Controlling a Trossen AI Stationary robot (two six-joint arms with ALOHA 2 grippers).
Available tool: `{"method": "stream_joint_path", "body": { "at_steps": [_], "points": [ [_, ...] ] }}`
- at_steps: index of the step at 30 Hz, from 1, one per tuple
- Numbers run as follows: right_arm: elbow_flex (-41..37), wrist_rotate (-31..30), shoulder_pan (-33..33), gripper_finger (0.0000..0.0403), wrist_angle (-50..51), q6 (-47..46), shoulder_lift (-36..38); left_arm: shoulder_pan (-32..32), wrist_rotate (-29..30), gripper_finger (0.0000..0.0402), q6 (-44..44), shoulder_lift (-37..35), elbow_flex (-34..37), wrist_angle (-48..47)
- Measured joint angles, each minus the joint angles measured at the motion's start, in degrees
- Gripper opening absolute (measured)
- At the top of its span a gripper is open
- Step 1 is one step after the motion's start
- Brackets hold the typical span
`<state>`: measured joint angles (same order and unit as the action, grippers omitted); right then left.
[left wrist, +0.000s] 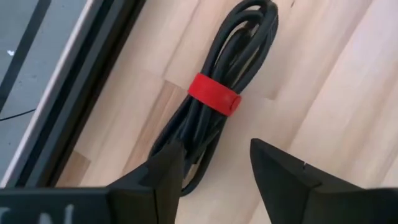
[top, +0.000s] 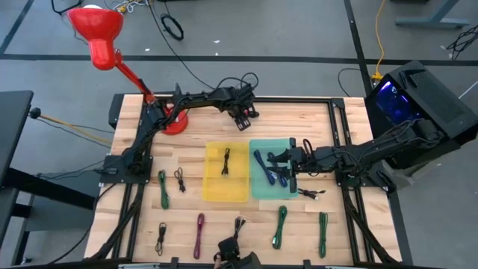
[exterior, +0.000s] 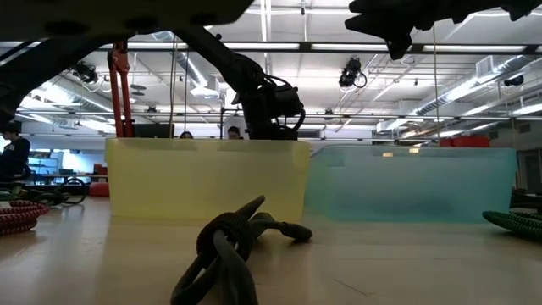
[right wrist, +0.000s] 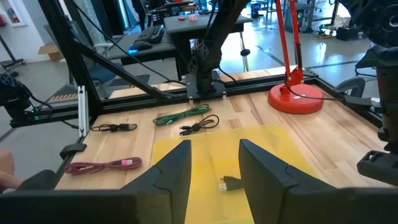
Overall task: Pick & Place USB Port
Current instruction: Put the black charger cable into the yellow bin
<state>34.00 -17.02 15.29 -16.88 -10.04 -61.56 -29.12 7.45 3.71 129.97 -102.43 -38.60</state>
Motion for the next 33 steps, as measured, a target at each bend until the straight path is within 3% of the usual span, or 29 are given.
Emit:
{"method": "stream_joint_path", "body": {
  "at_steps": [4,8,12,20,33],
  "points": [
    [0.0,0.0,0.0,0.0136,-0.1,0.0,0.0,0.0,-1.0,0.0139,-0.1,0.0,0.0,-0.4],
    [0.0,0.0,0.0,0.0136,-0.1,0.0,0.0,0.0,-1.1,0.0028,-0.6,0.0,0.0,-0.8],
    [0.0,0.0,0.0,0.0136,0.0,0.0,0.0,0.0,-1.1,0.0005,-1.3,0.0,0.0,-0.8],
    [0.0,0.0,0.0,0.0136,0.2,-0.2,0.0,0.6,-1.1,0.0015,0.0,-0.3,0.0,-1.4],
    [0.0,0.0,0.0,0.0136,0.2,-0.5,0.0,1.2,1.9,0.0121,2.6,-0.3,0.0,-1.7]
  ]
}}
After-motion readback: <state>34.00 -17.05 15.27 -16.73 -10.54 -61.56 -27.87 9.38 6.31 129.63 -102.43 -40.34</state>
